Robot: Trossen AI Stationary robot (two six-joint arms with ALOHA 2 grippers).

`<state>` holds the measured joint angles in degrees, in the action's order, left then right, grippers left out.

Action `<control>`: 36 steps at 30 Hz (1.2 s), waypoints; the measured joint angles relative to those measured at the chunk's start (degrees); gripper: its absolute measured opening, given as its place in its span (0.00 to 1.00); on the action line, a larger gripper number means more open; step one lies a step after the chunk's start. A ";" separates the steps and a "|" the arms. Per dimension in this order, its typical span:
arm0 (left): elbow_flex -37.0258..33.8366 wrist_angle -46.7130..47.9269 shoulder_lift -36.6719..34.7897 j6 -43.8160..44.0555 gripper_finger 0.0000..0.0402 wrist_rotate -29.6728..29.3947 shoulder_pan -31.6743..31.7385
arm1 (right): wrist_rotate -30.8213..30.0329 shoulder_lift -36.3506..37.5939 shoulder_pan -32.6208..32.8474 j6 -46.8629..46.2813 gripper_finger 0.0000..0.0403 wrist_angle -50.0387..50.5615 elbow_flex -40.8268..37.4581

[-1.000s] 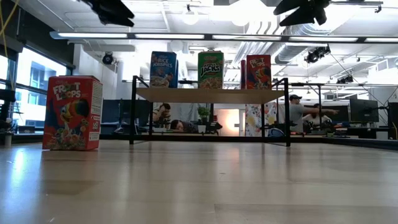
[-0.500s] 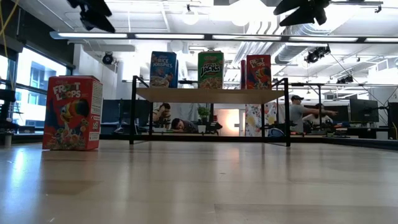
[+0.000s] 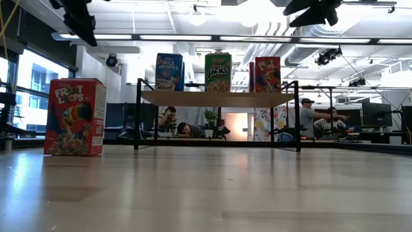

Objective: Stack cereal on shelf
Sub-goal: Put the red cereal box aligned with the other red cereal boxes on the shelf

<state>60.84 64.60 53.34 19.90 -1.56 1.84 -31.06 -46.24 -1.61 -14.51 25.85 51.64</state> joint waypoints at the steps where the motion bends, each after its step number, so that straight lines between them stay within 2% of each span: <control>1: 0.00 0.45 0.54 0.58 0.63 -0.42 -0.82 | 0.00 0.00 -0.01 0.00 0.65 0.00 -0.01; 7: 0.00 3.13 3.68 3.10 0.73 -1.90 -3.26 | 0.00 0.02 -0.01 -0.01 0.65 0.00 0.00; 12: 0.00 6.05 7.79 0.92 0.79 -1.69 -4.92 | 0.01 0.00 0.00 -0.01 0.65 0.00 0.00; 25: 0.00 4.97 16.56 -9.27 0.80 -1.29 -7.01 | -0.01 0.02 0.00 0.01 0.65 0.00 0.00; 30: 0.00 4.77 18.97 -9.69 0.80 -2.78 -5.59 | 0.01 0.01 0.00 -0.01 0.65 0.07 0.00; 36: -0.02 4.13 21.76 -11.24 0.80 -0.33 -4.20 | -0.01 0.02 0.00 0.00 0.65 0.11 0.00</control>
<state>60.82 68.74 75.10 8.66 -1.90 -2.36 -31.07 -46.22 -1.61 -14.51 25.96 51.64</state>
